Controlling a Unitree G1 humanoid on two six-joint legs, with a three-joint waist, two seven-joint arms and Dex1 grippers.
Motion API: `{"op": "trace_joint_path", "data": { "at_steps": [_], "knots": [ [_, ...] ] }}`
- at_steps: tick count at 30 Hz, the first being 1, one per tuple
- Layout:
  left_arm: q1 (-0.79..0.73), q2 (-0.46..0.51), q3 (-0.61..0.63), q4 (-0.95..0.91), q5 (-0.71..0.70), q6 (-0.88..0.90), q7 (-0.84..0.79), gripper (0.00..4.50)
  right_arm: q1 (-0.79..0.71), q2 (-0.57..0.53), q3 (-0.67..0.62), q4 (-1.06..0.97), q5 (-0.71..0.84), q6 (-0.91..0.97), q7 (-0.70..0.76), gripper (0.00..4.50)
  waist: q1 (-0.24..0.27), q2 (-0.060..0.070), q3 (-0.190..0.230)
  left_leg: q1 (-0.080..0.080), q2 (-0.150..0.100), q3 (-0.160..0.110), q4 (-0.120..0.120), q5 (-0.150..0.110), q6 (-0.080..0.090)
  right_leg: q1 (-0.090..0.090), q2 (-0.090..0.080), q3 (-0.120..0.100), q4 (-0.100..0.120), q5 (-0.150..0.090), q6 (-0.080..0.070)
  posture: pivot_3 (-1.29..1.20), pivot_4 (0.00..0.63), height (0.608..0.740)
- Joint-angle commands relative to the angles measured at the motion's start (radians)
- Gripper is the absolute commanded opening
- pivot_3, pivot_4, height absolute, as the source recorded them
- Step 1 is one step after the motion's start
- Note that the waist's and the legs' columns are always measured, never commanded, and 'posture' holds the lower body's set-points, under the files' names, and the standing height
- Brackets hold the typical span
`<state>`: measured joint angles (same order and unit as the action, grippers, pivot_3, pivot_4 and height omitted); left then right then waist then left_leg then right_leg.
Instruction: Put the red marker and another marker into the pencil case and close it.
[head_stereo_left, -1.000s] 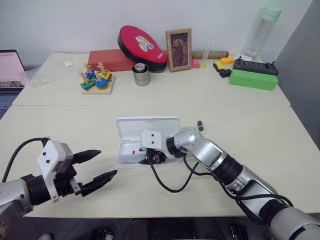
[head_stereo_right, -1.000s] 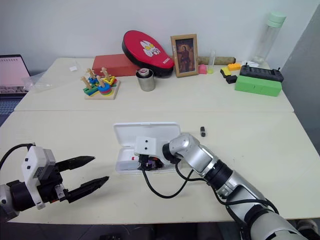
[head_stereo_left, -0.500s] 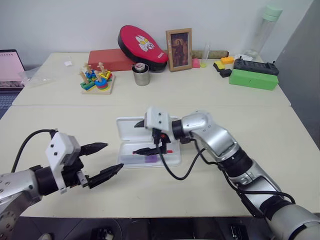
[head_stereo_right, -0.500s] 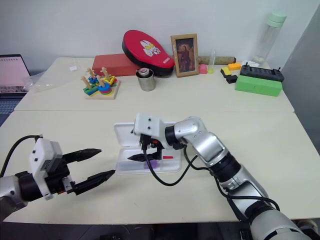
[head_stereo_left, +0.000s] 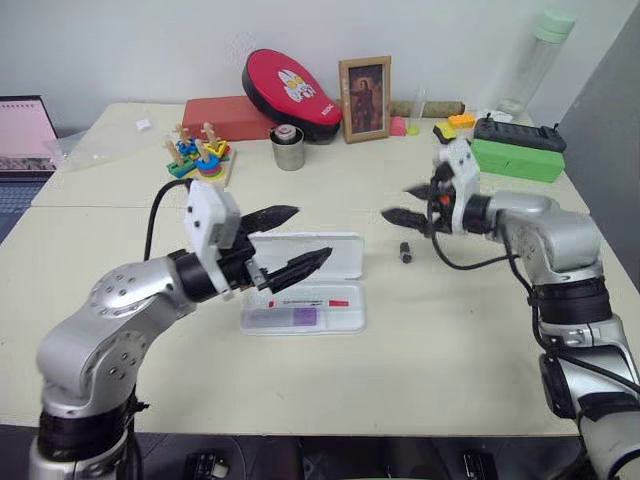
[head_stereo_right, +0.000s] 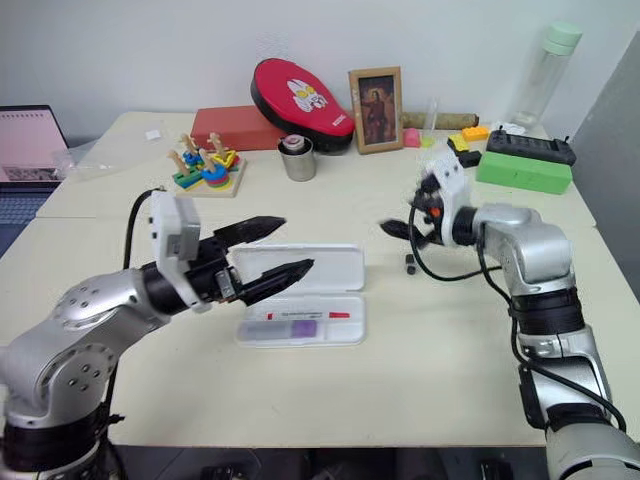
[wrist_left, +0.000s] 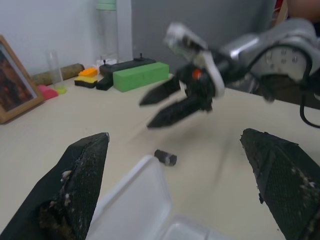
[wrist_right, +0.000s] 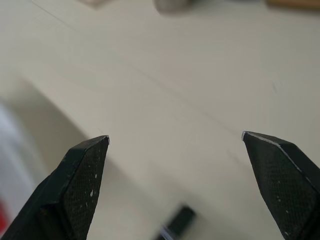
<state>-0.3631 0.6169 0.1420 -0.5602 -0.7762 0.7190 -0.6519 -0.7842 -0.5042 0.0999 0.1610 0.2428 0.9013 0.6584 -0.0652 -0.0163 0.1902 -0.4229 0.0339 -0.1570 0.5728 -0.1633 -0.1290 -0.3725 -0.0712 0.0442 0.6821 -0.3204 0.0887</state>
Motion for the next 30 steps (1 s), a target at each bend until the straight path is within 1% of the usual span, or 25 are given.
{"op": "trace_joint_path", "data": {
  "at_steps": [1, 4, 8, 9, 10, 13, 15, 17, 23, 24, 28, 30],
  "knots": [
    [-0.052, -0.023, -0.042, 0.033, 0.027, -0.037, -0.009, 4.50, 0.014, 0.055, -0.005, 0.010, -0.042, 0.030, -0.109, 4.47, -0.009, 0.000, 0.000, -0.001, 0.000, 0.000, 0.000, 0.000, 0.000, -0.001, 0.000, 0.000, 0.000, 0.000, 0.000, 0.00, 0.150, 0.740],
    [-0.075, -0.029, -0.060, 0.055, 0.038, -0.047, -0.025, 4.50, 0.033, 0.095, -0.012, 0.020, -0.046, 0.055, -0.149, 4.47, -0.018, 0.000, 0.000, -0.002, 0.000, 0.000, 0.000, 0.000, -0.001, -0.001, 0.000, 0.000, 0.000, 0.000, 0.000, 0.00, 0.150, 0.740],
    [-0.076, -0.021, -0.066, 0.068, 0.046, -0.054, -0.043, 4.50, 0.051, 0.103, 0.018, 0.013, -0.070, 0.056, -0.168, 4.47, -0.017, 0.000, 0.000, -0.002, 0.000, -0.001, 0.001, 0.000, 0.000, 0.000, 0.000, -0.001, 0.000, 0.000, 0.000, 0.00, 0.150, 0.740],
    [-0.074, -0.018, -0.066, 0.069, 0.049, -0.056, -0.047, 4.50, 0.055, 0.102, 0.025, 0.008, -0.075, 0.056, -0.167, 4.10, -0.016, 0.000, 0.000, -0.002, 0.000, -0.001, 0.001, 0.000, 0.000, 0.000, 0.000, -0.001, 0.000, 0.000, 0.000, 0.00, 0.150, 0.740],
    [-0.072, -0.014, -0.063, 0.073, 0.053, -0.058, -0.052, 4.50, 0.059, 0.099, 0.036, 0.004, -0.083, 0.057, -0.167, 3.91, -0.017, 0.000, 0.000, -0.002, 0.000, -0.001, 0.001, 0.000, 0.000, 0.000, 0.000, -0.001, 0.000, 0.000, 0.000, 0.00, 0.150, 0.740],
    [-0.068, -0.006, -0.049, 0.077, 0.058, -0.059, -0.059, 4.50, 0.073, 0.077, 0.076, -0.010, -0.111, 0.056, -0.158, 3.14, -0.016, 0.000, 0.000, -0.002, 0.000, -0.001, 0.001, 0.000, 0.000, 0.000, 0.000, -0.001, 0.000, 0.000, 0.000, 0.00, 0.150, 0.740],
    [-0.064, 0.000, -0.042, 0.075, 0.058, -0.057, -0.060, 4.50, 0.080, 0.062, 0.094, -0.022, -0.127, 0.051, -0.150, 2.52, -0.016, 0.000, 0.000, -0.002, 0.000, -0.001, 0.001, 0.000, 0.000, 0.000, 0.000, -0.001, 0.000, 0.000, 0.000, 0.00, 0.150, 0.740],
    [-0.060, 0.007, -0.037, 0.073, 0.059, -0.055, -0.061, 4.50, 0.082, 0.054, 0.100, -0.033, -0.130, 0.052, -0.143, 2.10, -0.016, 0.000, 0.000, -0.002, 0.000, -0.001, 0.001, 0.000, 0.000, 0.000, 0.000, -0.001, 0.000, 0.000, 0.000, 0.00, 0.150, 0.740],
    [-0.054, 0.022, -0.030, 0.078, 0.065, -0.059, -0.065, 4.50, 0.069, 0.054, 0.089, -0.055, -0.120, 0.046, -0.133, 0.49, -0.014, 0.000, 0.000, -0.002, 0.000, -0.001, 0.001, 0.000, 0.000, 0.000, 0.000, -0.002, 0.000, 0.000, 0.001, 0.00, 0.150, 0.740],
    [-0.054, 0.022, -0.029, 0.078, 0.066, -0.060, -0.065, 4.50, 0.064, 0.056, 0.079, -0.059, -0.114, 0.043, -0.132, 0.32, -0.014, 0.000, 0.000, -0.002, 0.000, -0.001, 0.002, 0.000, 0.000, 0.000, 0.000, -0.002, 0.000, 0.000, 0.001, 0.00, 0.150, 0.740],
    [-0.051, 0.025, -0.026, 0.080, 0.068, -0.060, -0.069, 4.50, 0.049, 0.047, 0.029, -0.089, -0.077, -0.032, -0.094, 0.31, -0.015, 0.000, 0.000, -0.002, 0.000, -0.001, 0.002, 0.000, 0.000, 0.000, 0.000, -0.002, 0.000, 0.000, 0.001, 0.00, 0.150, 0.740],
    [-0.044, 0.036, -0.021, 0.078, 0.063, -0.056, -0.081, 4.50, 0.043, 0.021, -0.016, -0.112, -0.033, -0.080, -0.028, 0.31, -0.015, 0.000, 0.000, -0.002, 0.000, -0.001, 0.001, 0.000, 0.000, 0.000, 0.000, -0.002, 0.000, 0.000, 0.001, 0.00, 0.150, 0.740]
  ]
}}
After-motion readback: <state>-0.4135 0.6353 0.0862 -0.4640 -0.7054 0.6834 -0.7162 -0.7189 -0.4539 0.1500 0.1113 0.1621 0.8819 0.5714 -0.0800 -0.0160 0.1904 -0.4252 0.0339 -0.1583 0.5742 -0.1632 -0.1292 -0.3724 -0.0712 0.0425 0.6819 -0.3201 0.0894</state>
